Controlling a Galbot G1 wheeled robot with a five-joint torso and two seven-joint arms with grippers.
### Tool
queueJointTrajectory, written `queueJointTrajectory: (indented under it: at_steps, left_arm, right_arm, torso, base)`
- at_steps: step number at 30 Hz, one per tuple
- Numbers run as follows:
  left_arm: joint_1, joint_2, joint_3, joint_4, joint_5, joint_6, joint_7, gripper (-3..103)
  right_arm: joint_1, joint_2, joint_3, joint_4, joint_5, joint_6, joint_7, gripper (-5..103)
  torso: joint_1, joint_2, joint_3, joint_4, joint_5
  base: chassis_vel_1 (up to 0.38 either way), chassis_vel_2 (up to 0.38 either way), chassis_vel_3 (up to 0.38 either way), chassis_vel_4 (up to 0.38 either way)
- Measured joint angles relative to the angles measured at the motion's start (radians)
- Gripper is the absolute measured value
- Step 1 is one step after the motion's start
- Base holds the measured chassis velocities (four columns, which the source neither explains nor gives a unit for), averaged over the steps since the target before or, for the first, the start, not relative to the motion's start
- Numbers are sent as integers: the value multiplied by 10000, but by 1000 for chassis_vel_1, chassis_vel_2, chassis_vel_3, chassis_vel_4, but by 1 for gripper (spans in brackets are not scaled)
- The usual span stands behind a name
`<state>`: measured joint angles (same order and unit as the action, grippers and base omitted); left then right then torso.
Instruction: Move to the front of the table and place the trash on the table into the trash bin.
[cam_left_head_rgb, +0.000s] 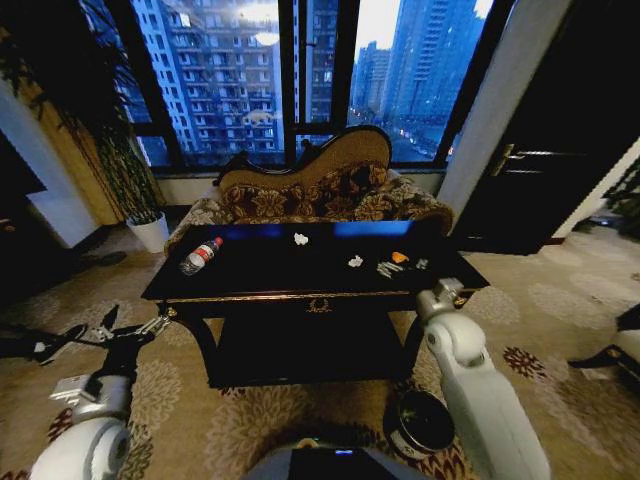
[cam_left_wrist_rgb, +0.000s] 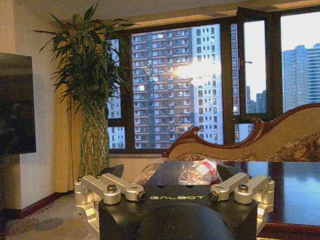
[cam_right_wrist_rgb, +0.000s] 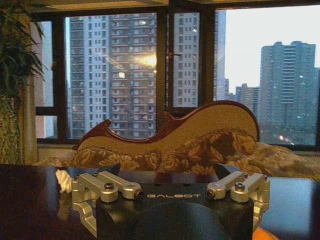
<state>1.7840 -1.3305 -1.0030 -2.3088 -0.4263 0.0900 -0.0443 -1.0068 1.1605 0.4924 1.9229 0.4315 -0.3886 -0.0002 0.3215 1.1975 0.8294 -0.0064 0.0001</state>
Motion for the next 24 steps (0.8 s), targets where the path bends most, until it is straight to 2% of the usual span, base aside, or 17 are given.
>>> queueJointTrajectory:
  at_steps: [7, 13, 19, 24]
  left_arm:
    - [134, -102, -101, -41, 8, 0, -11, 100]
    - [80, -125, -50, -40, 13, -1, -23, 100]
    - [68, -140, -16, 27, 17, -11, -26, 100]
    - [155, -164, -26, 79, 22, -136, -27, 100]
  right_arm:
    - [1389, -596, -380, -1514, 477, -410, 1, 100]
    - [1505, -951, -199, -1954, 484, -835, 1, 100]
    - [1448, -1015, -110, -2306, 391, -990, 1, 100]
    - [1504, -695, -320, -2770, 393, -951, 1, 100]
  torso:
    - [1, -1, 1, -1, -1]
    - [0, 0, 0, -3, 0]
    - [1, -1, 0, -4, -1]
    - [0, 0, -1, -1, -1]
  base:
    - [0, 0, 0, 0]
    - [0, 0, 0, 0]
    - [0, 0, 0, 0]
    - [0, 0, 0, 0]
